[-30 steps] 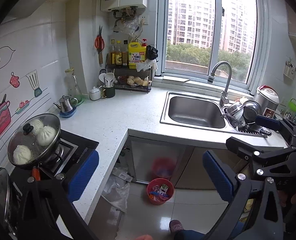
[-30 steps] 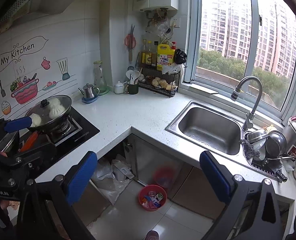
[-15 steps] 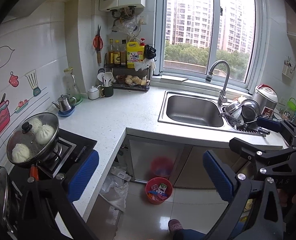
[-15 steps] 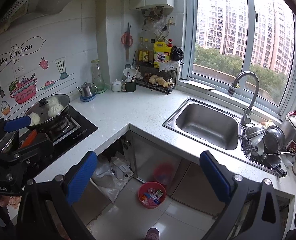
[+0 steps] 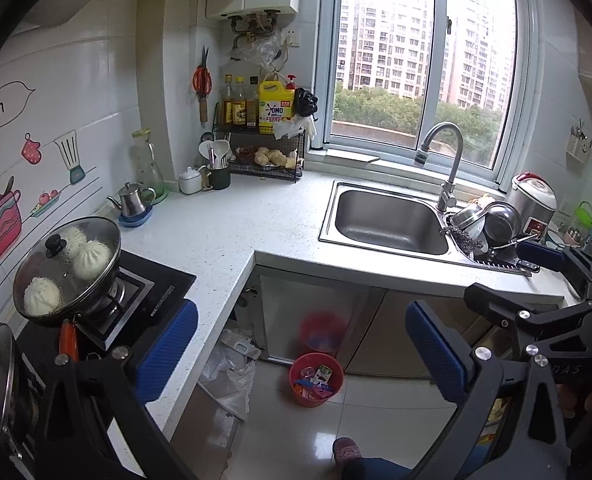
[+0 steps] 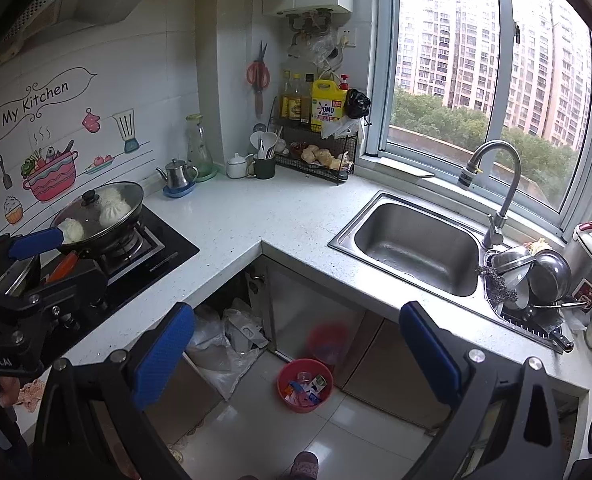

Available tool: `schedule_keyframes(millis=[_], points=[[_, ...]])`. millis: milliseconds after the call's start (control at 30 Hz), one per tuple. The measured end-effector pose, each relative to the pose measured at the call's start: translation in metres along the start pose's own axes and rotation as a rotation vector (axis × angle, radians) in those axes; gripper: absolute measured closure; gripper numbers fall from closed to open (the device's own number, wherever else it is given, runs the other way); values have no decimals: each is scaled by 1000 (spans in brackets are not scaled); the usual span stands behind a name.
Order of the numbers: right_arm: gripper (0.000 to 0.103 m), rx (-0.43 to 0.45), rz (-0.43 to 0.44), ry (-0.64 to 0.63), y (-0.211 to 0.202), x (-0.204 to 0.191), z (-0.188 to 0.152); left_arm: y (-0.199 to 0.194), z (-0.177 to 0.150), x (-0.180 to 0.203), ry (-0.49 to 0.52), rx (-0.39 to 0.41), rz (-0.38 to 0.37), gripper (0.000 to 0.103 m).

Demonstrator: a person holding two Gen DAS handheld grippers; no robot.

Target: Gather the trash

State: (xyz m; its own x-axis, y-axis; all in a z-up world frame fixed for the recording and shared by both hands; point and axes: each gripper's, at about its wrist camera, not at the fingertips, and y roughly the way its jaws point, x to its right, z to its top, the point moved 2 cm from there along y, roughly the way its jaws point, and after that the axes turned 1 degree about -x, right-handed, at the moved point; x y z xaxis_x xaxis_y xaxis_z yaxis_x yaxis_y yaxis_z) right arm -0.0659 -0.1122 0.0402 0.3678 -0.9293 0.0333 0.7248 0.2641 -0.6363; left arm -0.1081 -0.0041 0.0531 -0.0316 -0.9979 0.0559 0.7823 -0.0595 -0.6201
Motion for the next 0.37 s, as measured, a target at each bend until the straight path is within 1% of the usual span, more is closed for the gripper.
schedule_keyframes(millis=[367], points=[[1, 2, 15, -8, 0, -3, 0, -1, -4, -3, -14, -6, 18, 0]])
